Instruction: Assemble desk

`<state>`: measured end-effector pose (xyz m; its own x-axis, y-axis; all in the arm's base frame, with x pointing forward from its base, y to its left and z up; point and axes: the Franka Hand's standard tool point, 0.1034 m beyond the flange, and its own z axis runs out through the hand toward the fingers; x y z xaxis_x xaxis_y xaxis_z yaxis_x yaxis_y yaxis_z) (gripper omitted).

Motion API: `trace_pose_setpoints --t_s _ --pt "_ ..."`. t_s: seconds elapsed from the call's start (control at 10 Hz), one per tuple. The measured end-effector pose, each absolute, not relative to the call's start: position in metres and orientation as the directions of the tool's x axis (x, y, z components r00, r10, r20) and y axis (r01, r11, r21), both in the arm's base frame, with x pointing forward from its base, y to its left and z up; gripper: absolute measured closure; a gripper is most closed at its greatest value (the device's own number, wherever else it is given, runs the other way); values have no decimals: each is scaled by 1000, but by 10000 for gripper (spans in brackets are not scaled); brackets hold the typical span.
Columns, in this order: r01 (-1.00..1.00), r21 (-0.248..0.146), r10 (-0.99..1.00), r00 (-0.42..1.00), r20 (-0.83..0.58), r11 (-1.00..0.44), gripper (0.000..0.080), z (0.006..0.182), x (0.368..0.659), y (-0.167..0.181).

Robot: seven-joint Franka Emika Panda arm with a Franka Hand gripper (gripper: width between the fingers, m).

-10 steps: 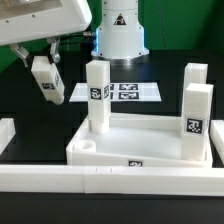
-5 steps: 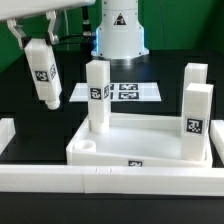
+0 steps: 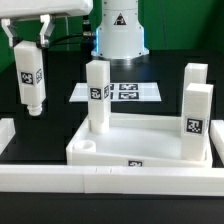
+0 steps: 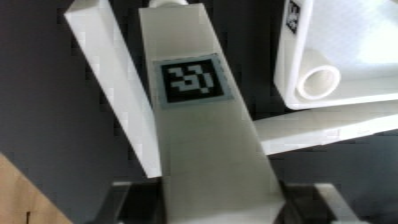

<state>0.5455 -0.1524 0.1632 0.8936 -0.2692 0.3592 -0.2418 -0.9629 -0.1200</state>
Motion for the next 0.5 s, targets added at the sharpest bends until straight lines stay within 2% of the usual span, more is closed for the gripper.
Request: trace_pose_setpoints --t_s 0.2,0.3,0.5 --pt "-218 -126 -250 893 375 -968 499 163 570 -128" --pt "-197 -107 -224 890 398 -975 499 163 581 -121" --pt "-207 -109 -233 890 392 -972 499 160 578 -123"
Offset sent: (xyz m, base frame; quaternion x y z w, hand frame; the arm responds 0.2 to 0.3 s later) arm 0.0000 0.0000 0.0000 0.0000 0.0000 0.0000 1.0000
